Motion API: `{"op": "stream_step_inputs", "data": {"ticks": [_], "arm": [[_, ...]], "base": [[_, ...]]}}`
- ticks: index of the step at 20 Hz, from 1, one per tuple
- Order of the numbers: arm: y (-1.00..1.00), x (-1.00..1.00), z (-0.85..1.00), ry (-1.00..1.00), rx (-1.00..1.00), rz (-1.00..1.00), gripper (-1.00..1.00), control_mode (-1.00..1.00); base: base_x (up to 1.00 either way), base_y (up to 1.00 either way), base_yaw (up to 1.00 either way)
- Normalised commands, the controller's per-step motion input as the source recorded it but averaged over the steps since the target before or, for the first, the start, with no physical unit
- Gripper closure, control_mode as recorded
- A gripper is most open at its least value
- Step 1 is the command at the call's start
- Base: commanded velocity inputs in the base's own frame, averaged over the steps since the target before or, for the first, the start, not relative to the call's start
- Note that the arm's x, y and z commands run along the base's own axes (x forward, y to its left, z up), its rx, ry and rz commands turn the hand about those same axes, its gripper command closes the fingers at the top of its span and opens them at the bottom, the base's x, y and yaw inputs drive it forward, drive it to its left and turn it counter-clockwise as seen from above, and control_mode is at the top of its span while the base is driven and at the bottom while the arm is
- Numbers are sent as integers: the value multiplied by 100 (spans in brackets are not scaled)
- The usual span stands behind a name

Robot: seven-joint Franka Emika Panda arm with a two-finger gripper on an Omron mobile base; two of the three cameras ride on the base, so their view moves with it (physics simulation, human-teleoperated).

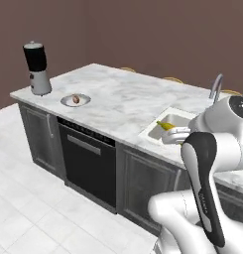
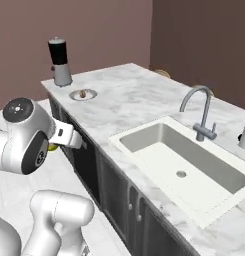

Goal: Pick the banana and tangerine from the fridge and place them on the plate next to the blender to make a fruit smoothie.

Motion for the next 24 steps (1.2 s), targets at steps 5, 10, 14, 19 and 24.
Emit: {"op": "stream_step_inputs", "data": {"ticks": [5, 10, 14, 19, 24], "arm": [[0, 0, 0, 0, 0, 0, 100, 100], [0, 0, 0, 0, 0, 0, 100, 100], [0, 0, 0, 0, 0, 0, 100, 100], [0, 0, 0, 0, 0, 0, 100, 100], [0, 0, 0, 0, 0, 0, 100, 100]], "base": [[81, 100, -39], [43, 100, -32], [54, 100, -35], [45, 100, -36], [25, 100, -35]]}}
